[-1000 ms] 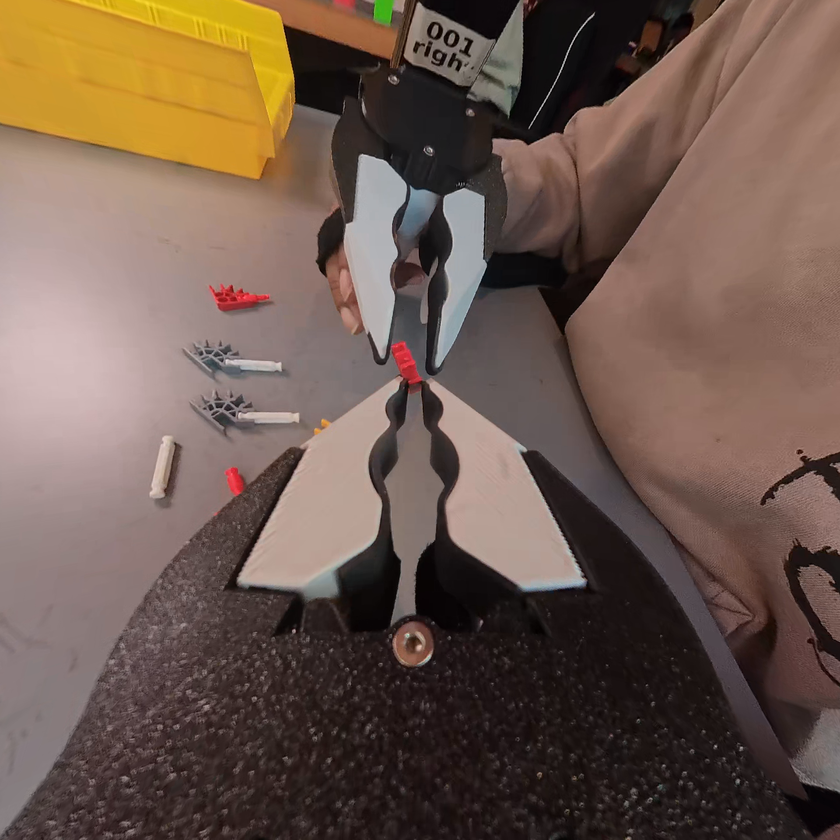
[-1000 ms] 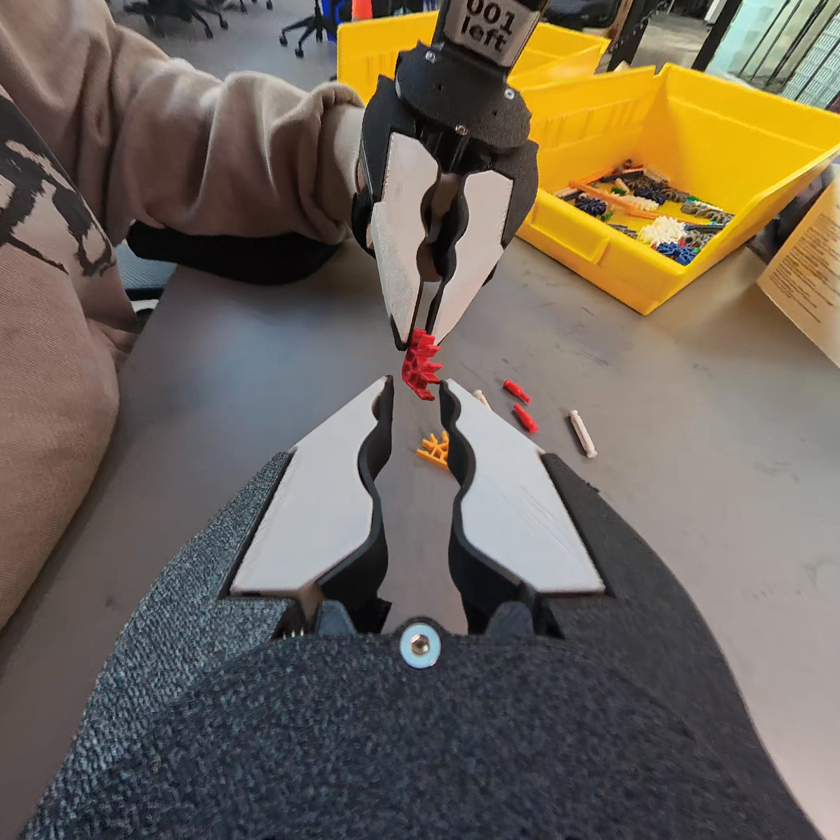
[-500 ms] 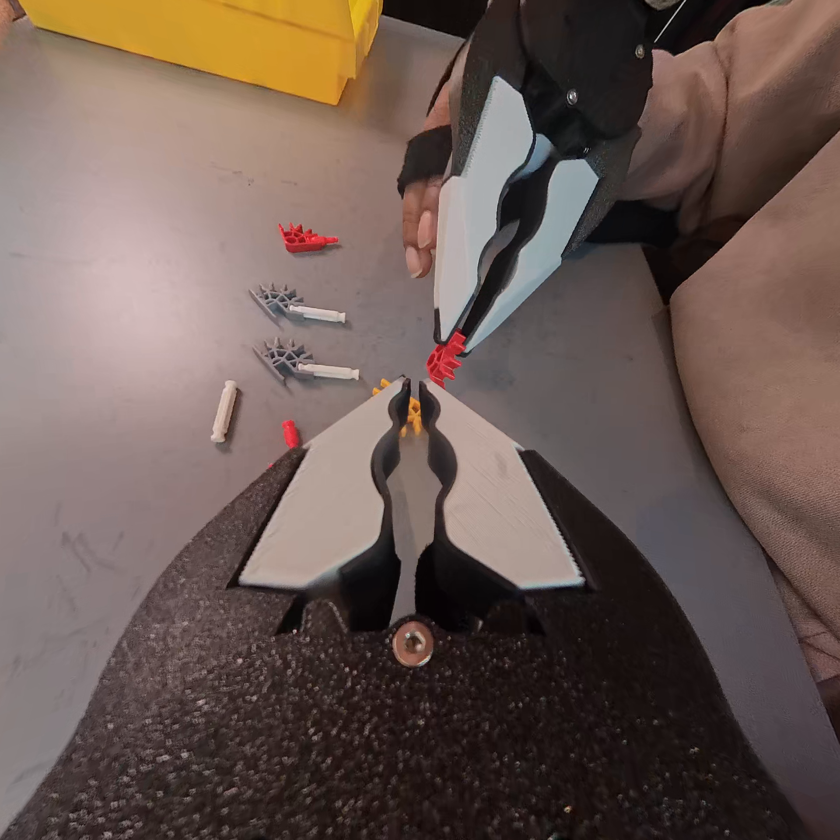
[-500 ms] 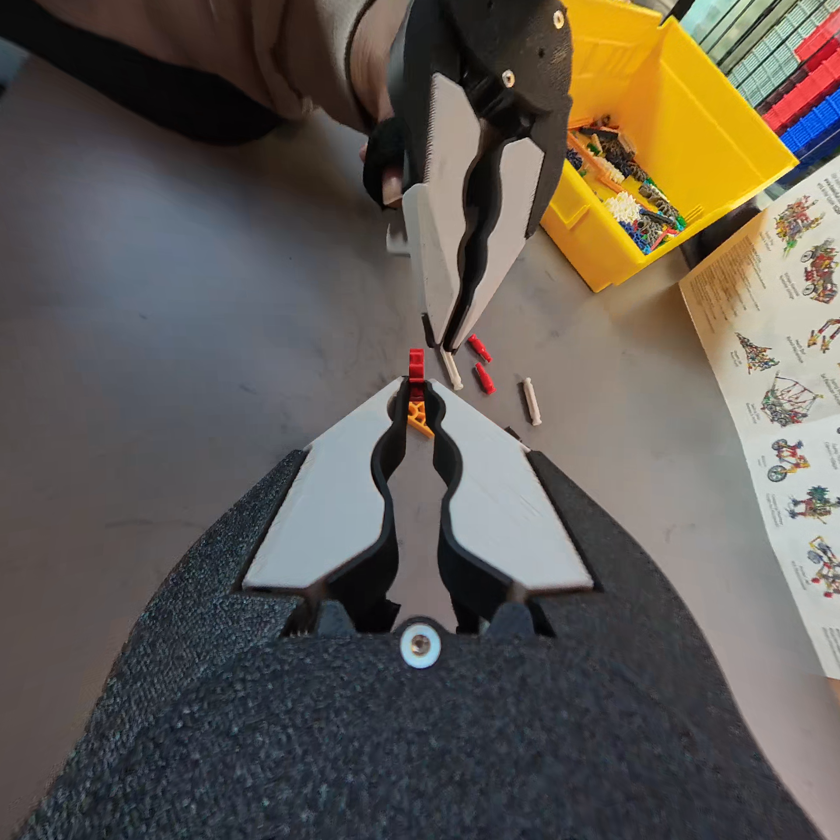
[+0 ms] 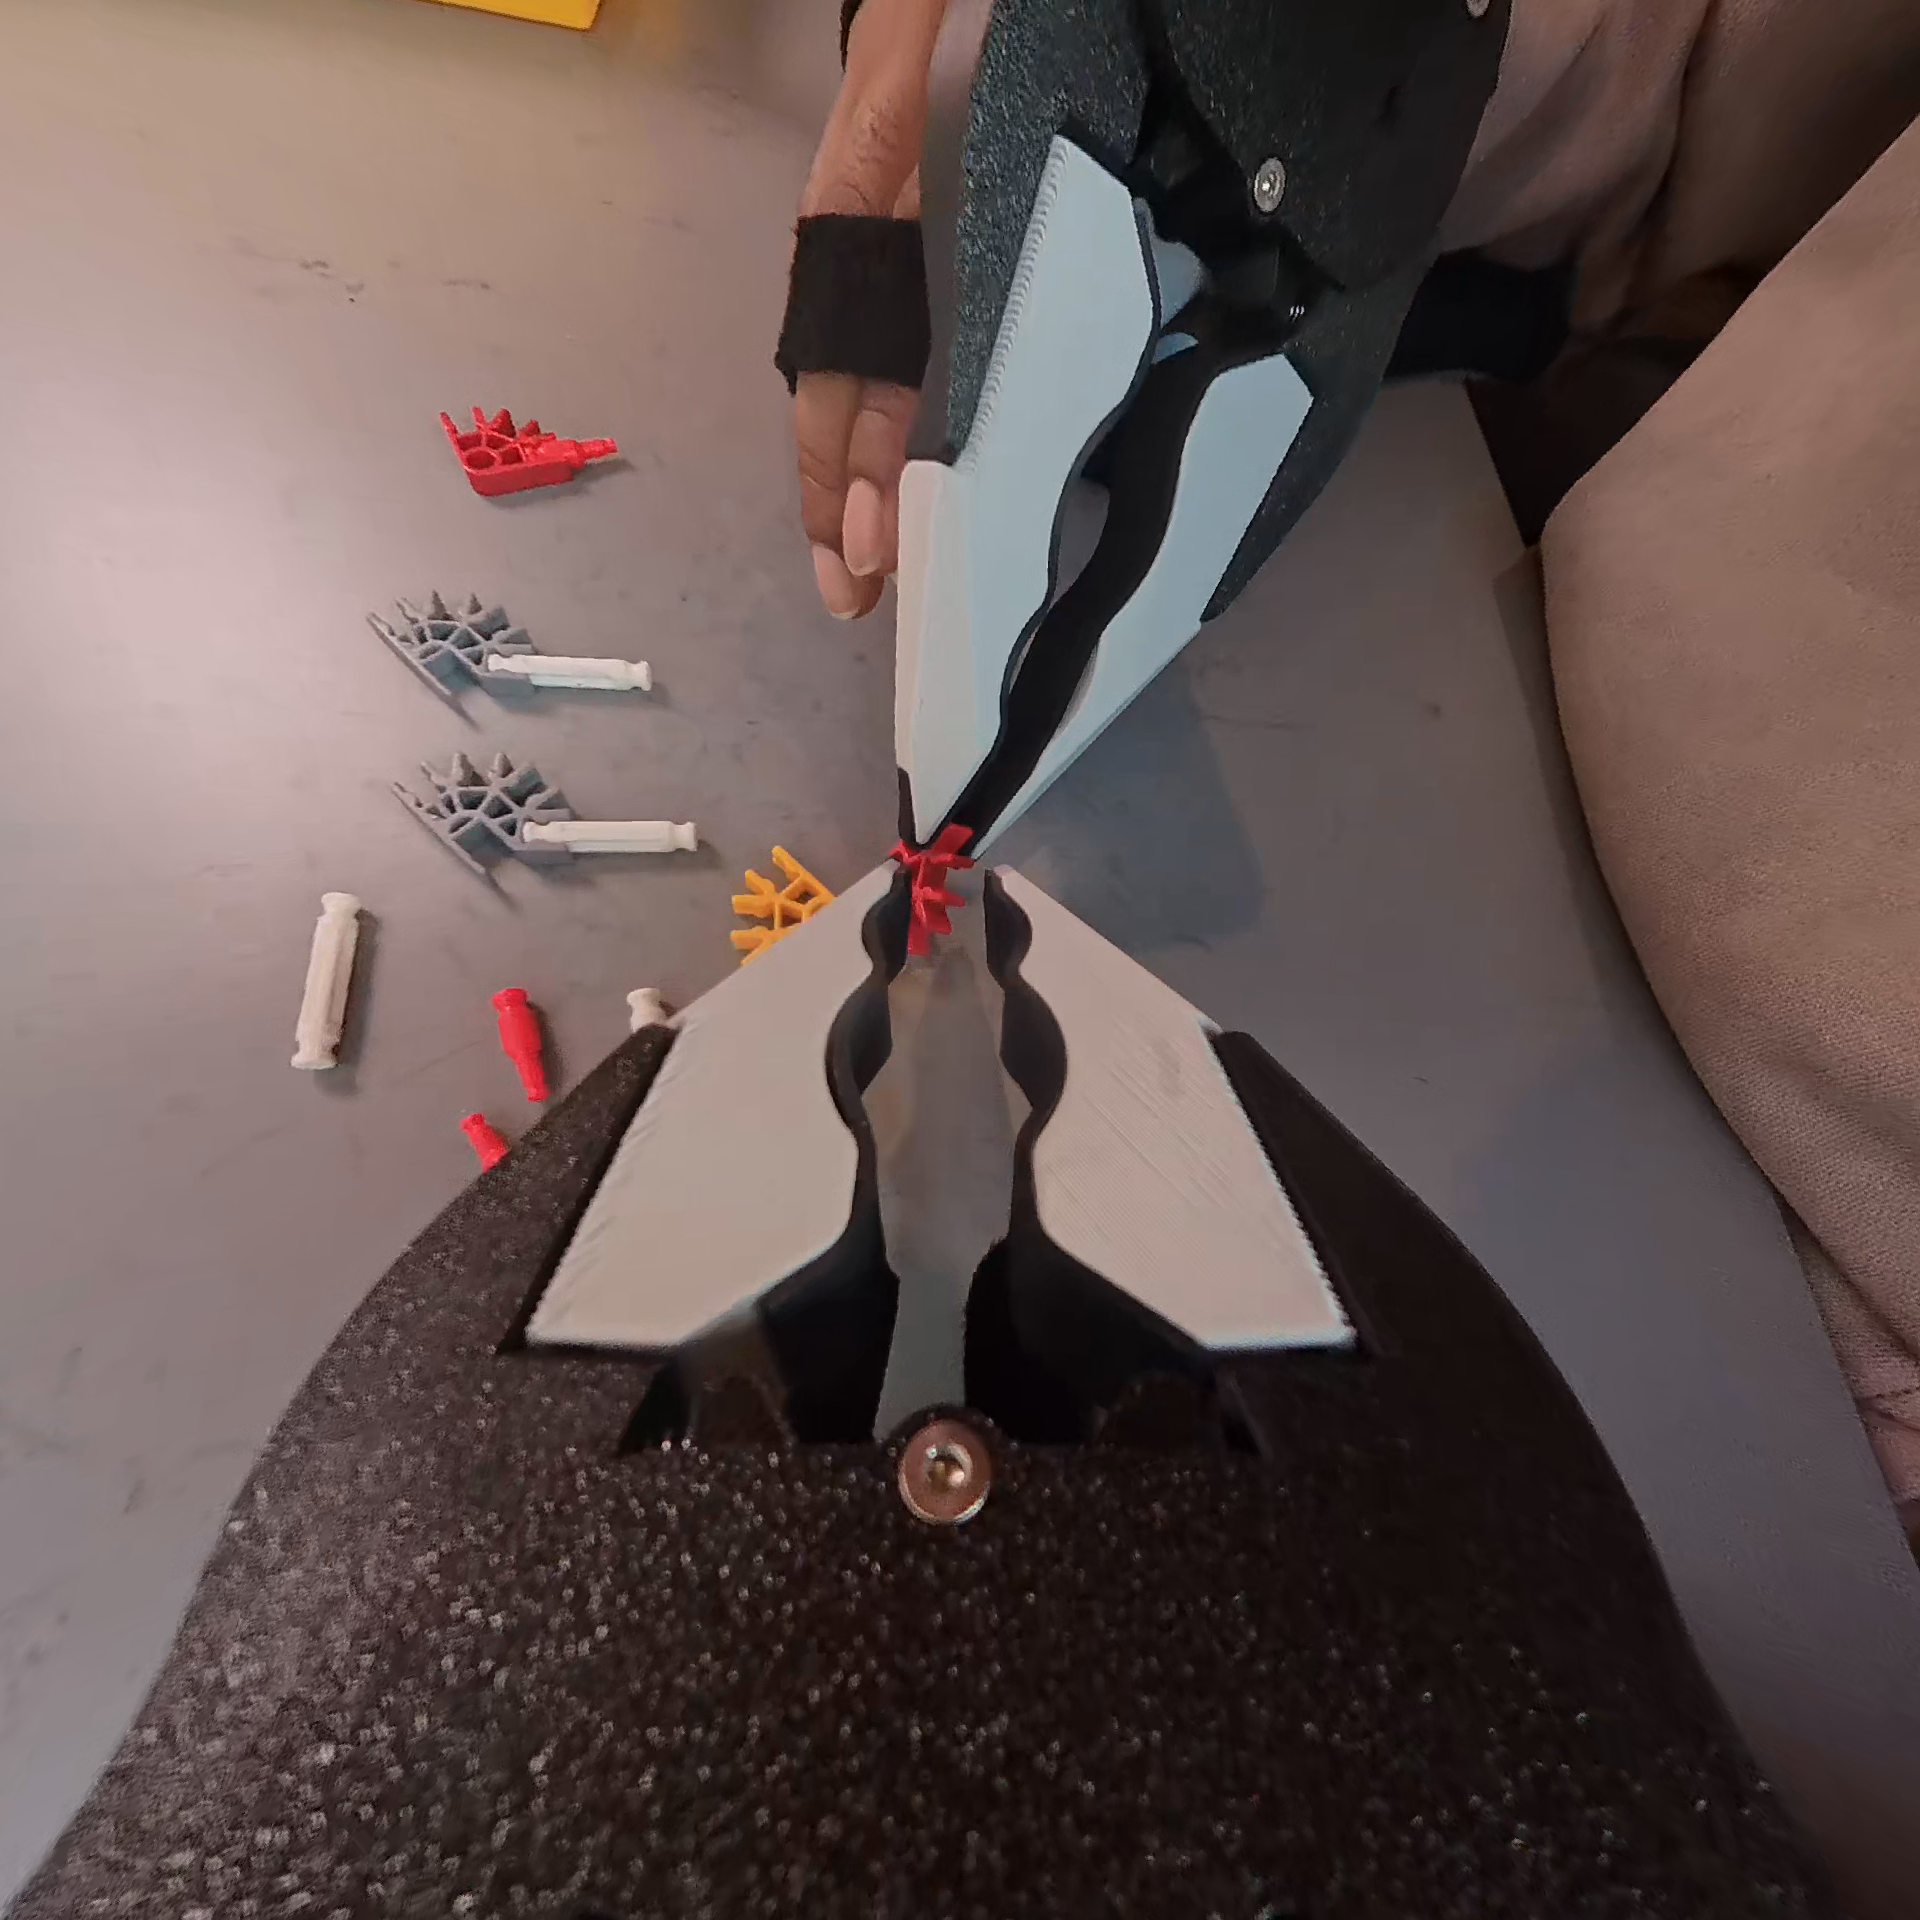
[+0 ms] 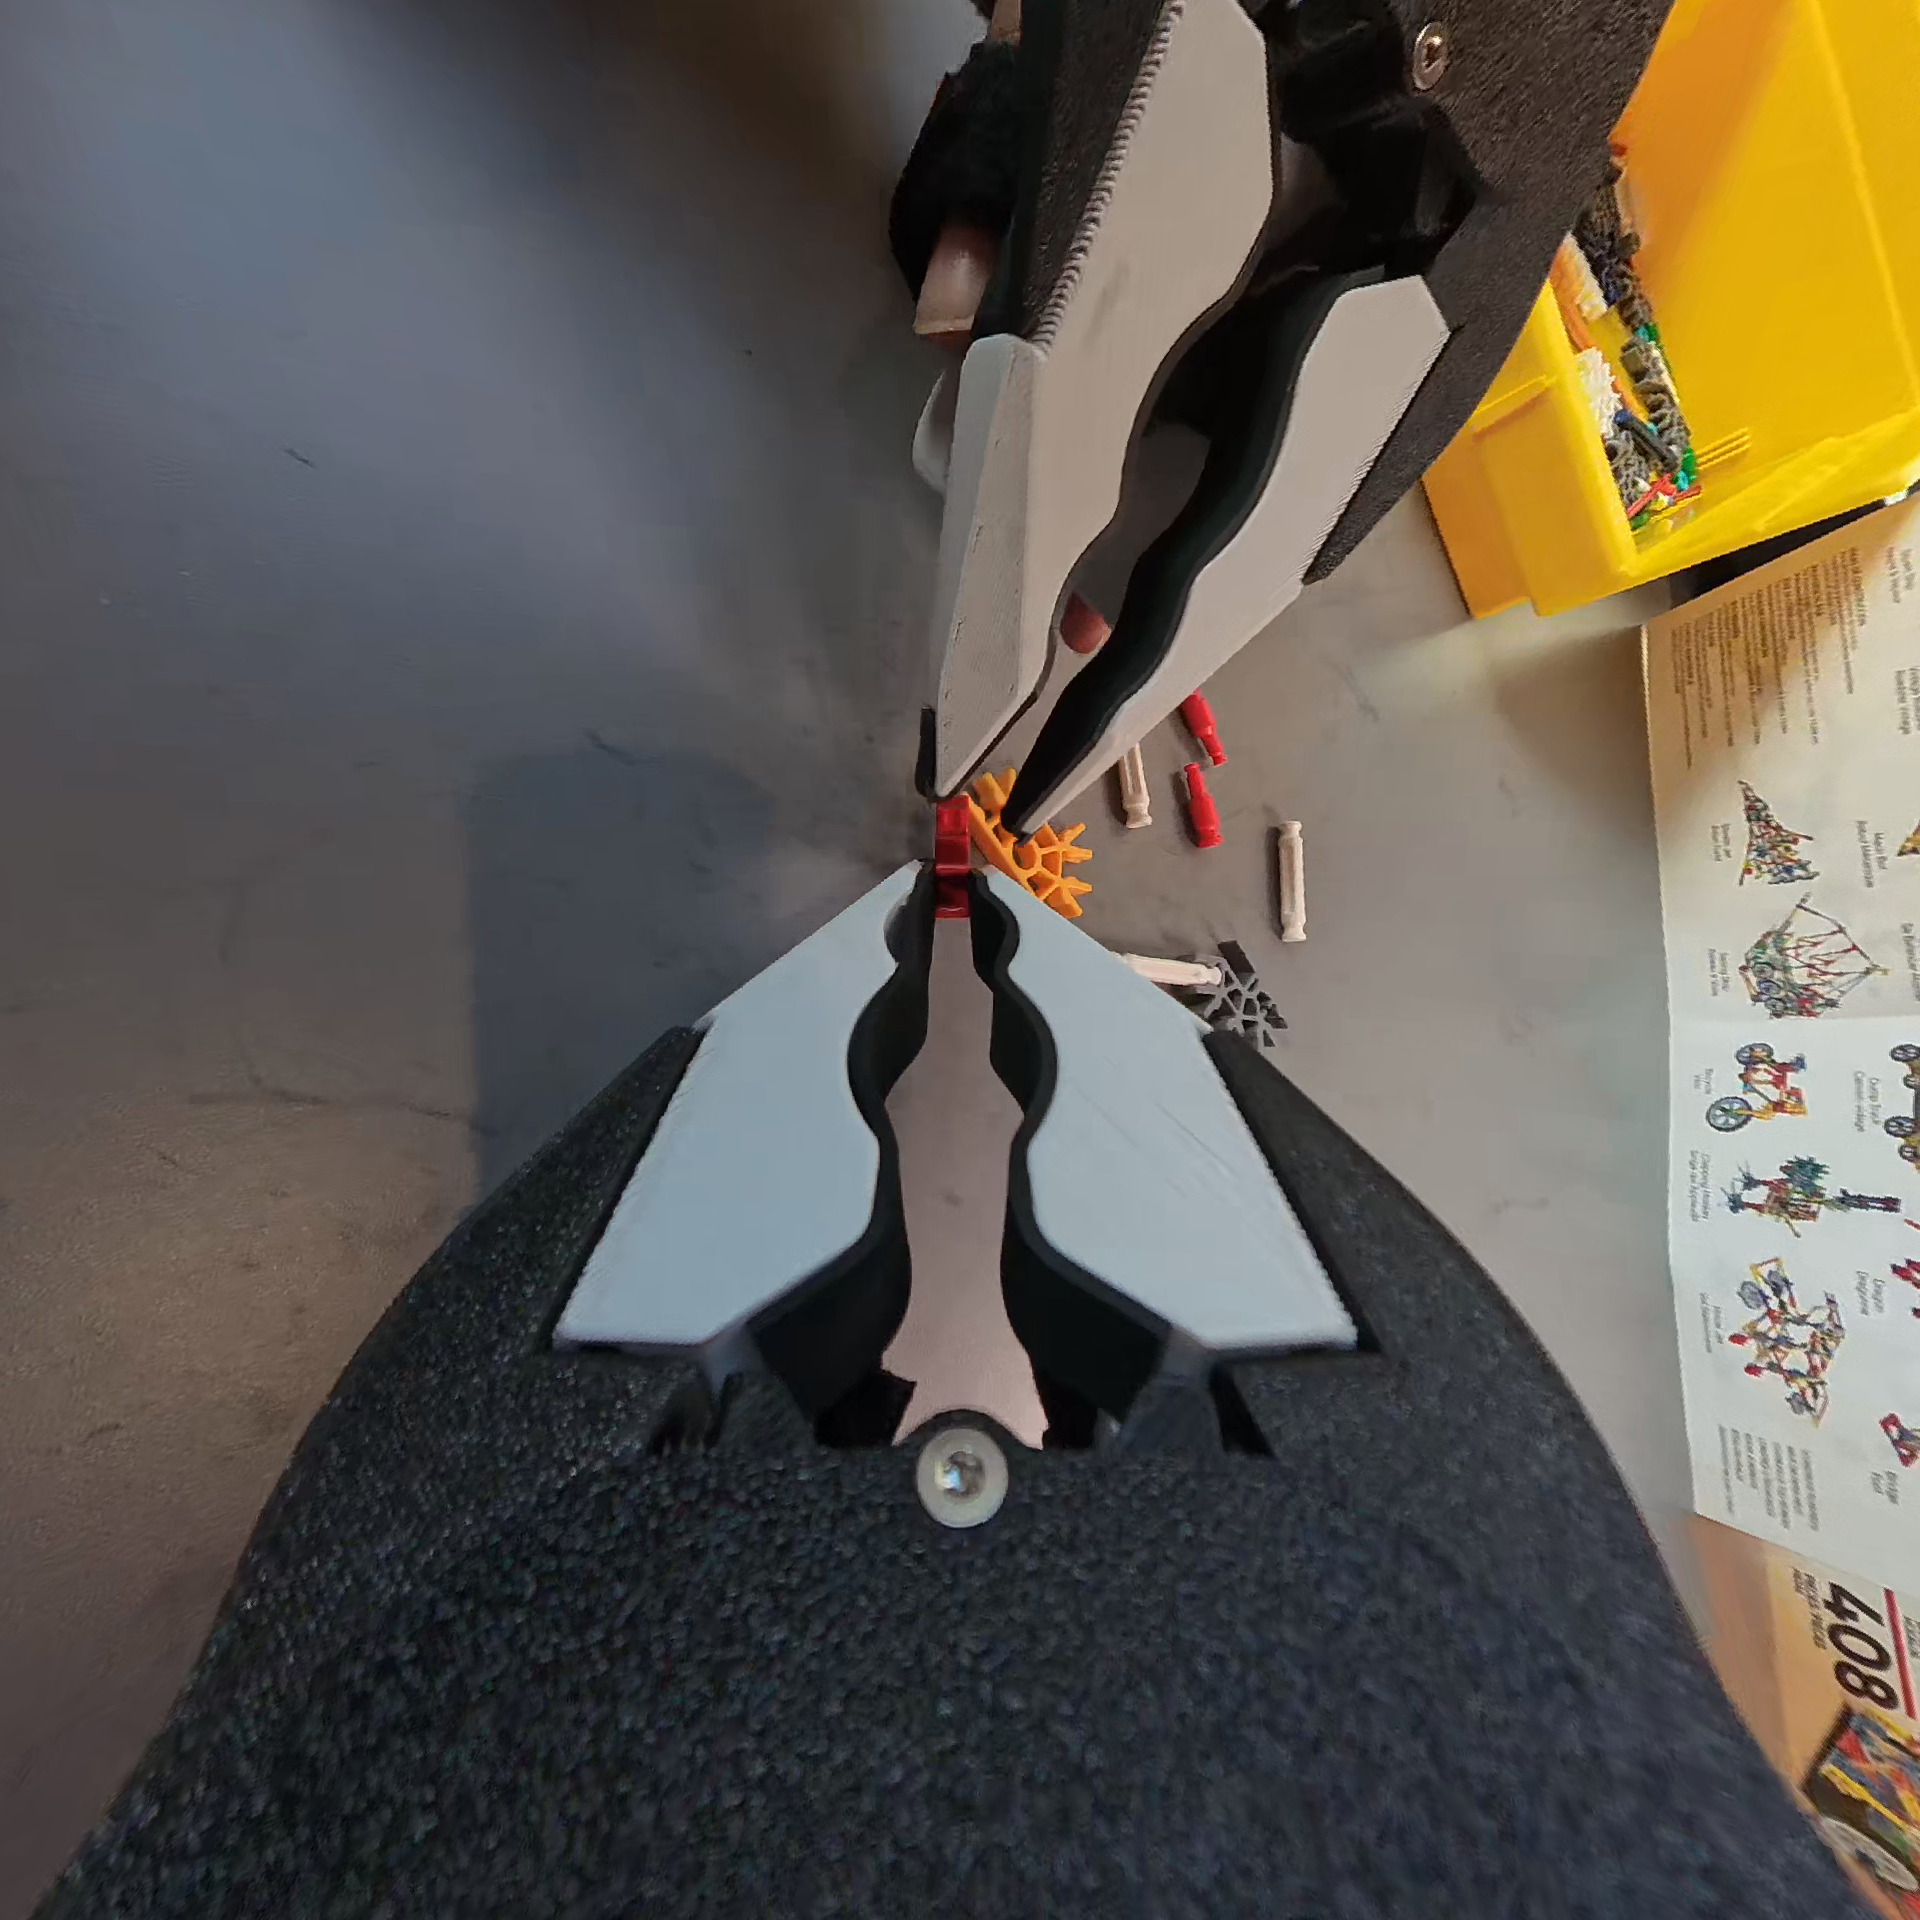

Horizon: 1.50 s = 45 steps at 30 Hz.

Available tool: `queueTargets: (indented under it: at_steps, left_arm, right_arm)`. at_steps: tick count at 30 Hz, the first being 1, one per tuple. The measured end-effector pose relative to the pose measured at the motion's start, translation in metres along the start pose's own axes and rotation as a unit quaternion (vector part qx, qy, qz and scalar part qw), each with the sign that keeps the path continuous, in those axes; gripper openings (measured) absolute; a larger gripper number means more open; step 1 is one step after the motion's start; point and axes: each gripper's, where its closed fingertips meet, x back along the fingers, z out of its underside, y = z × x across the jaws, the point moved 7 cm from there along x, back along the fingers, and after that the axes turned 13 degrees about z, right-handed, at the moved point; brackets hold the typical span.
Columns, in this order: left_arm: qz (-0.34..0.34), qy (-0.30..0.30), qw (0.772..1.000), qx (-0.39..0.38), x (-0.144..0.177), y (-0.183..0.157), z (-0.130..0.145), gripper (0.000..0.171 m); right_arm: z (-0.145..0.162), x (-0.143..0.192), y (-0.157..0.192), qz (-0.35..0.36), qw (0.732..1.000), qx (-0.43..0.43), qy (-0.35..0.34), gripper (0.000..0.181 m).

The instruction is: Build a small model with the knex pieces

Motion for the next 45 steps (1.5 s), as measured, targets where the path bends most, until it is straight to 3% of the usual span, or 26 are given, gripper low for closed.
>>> queueTargets:
  at_steps: [5, 9, 13, 18, 23, 27, 32, 37, 41, 45]
  left_arm:
    - [0.018, -0.019, 1.000, 0.002, 0.006, -0.003, -0.003, 0.017]
    - [0.024, -0.004, 1.000, 0.002, 0.003, -0.005, 0.000, 0.020]
    - [0.028, 0.001, 1.000, 0.002, 0.000, -0.006, 0.001, 0.008]
    - [0.044, -0.007, 0.999, 0.025, 0.001, -0.006, 0.000, 0.006]
    - [0.114, 0.018, 0.989, 0.094, 0.000, -0.012, 0.011, 0.006]
    - [0.152, 0.033, 0.980, 0.124, -0.002, -0.018, 0.014, 0.006]
    - [0.124, 0.033, 0.984, 0.122, -0.003, -0.014, 0.013, 0.007]
    - [0.083, 0.028, 0.989, 0.115, 0.000, -0.007, 0.012, 0.011]
    - [0.044, 0.008, 0.994, 0.103, 0.012, -0.001, 0.007, 0.012]
    - [-0.131, -0.040, 0.985, 0.101, 0.051, 0.029, 0.003, 0.022]
  right_arm:
    - [-0.006, 0.007, -0.007, -0.035, 0.994, -0.094, -0.036, 0.004]
    - [-0.006, 0.008, -0.008, -0.076, 0.983, -0.163, -0.026, 0.004]
    - [-0.006, 0.008, -0.010, -0.087, 0.974, -0.209, -0.013, 0.004]
    - [-0.001, 0.007, -0.012, -0.127, 0.953, -0.275, -0.008, 0.005]
    - [0.006, 0.004, 0.001, -0.158, 0.957, -0.241, 0.027, 0.005]
    - [-0.003, 0.008, 0.006, -0.169, 0.963, -0.208, -0.007, 0.007]
    - [-0.015, 0.011, 0.013, -0.166, 0.972, -0.158, -0.054, 0.013]
    - [-0.007, 0.004, 0.018, -0.161, 0.977, -0.138, -0.015, 0.010]
    - [-0.008, 0.005, 0.014, -0.156, 0.976, -0.148, -0.022, 0.010]
    - [-0.006, 0.006, 0.004, -0.127, 0.978, -0.164, -0.029, 0.010]
